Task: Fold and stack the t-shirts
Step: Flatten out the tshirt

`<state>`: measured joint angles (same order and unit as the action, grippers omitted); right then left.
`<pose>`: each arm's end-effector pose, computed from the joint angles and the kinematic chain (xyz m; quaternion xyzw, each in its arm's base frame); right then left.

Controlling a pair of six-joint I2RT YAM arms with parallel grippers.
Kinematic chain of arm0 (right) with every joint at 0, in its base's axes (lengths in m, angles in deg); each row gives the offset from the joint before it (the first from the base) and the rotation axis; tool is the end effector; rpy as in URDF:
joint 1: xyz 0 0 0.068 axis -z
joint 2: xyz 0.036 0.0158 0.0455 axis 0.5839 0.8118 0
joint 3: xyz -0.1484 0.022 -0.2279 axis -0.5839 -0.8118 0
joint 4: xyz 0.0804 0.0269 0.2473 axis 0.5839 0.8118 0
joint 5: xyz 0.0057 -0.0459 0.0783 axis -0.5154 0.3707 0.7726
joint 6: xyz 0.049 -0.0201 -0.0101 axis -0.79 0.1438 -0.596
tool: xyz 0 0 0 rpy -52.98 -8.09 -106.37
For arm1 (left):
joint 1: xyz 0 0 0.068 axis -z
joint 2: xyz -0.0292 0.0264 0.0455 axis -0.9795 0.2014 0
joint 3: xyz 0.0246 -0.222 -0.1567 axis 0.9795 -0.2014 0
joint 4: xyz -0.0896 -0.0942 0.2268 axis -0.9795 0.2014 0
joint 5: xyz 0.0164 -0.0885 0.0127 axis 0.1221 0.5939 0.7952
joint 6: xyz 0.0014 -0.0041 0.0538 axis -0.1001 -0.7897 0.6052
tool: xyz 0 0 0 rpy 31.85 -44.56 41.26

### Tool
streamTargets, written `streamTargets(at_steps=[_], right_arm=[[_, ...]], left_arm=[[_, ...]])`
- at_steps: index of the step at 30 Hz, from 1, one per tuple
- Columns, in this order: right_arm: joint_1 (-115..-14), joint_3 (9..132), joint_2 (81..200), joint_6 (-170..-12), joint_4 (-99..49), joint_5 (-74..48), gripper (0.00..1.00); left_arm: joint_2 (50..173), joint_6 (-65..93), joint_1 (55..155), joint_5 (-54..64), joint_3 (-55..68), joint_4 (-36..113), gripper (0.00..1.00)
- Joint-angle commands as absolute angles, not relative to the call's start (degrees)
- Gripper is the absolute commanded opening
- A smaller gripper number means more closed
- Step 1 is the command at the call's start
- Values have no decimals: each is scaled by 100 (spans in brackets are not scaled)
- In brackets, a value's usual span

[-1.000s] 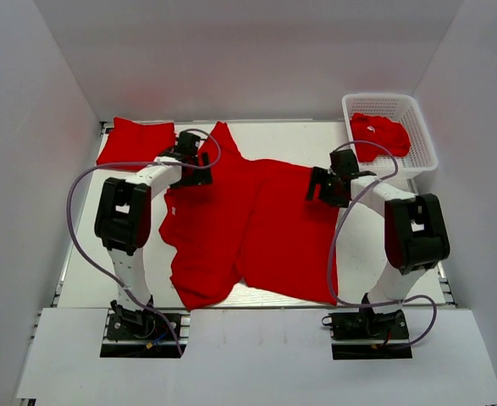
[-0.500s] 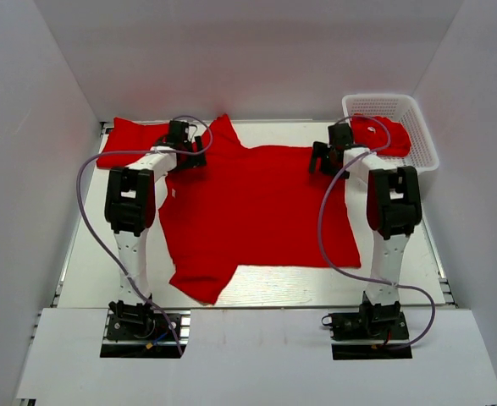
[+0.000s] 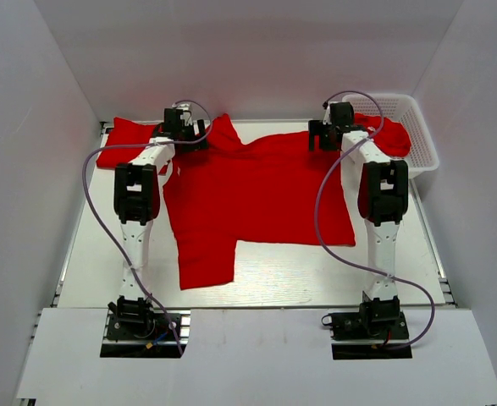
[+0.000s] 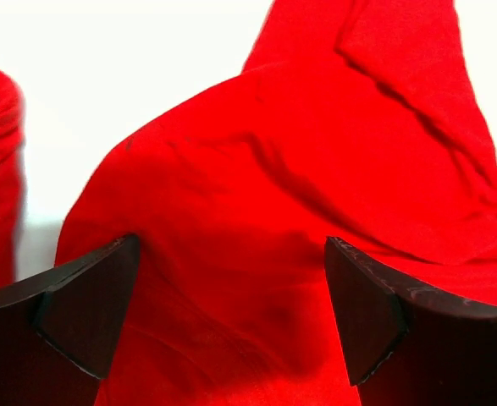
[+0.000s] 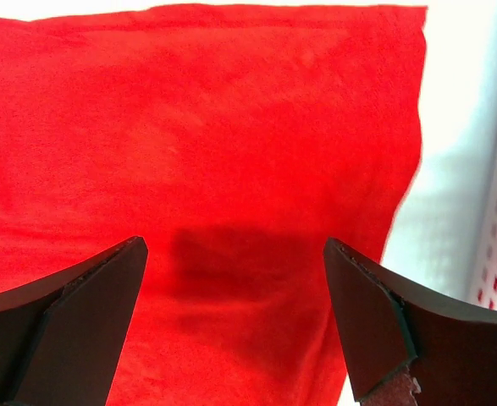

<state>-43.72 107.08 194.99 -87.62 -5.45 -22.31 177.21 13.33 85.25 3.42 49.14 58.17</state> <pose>0.5317 0.0733 0.1839 -0.0298 0.9166 0.0221 0.3981 0.5459 -0.0701 0.1519 -0.0188 0.9175 -0.1198 0.3789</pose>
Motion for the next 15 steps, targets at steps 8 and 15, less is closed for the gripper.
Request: streamTargets(at_steps=[8,15], right_arm=[[-4583,10481,18301,-8051,-415,-1427,91],[-4750,8507,16738,-8717,-957,-1645,91]], left_arm=[[16605,1515,8541,1003,4444,6018,100],[15024,1166,8708,705,3146,6740,100]])
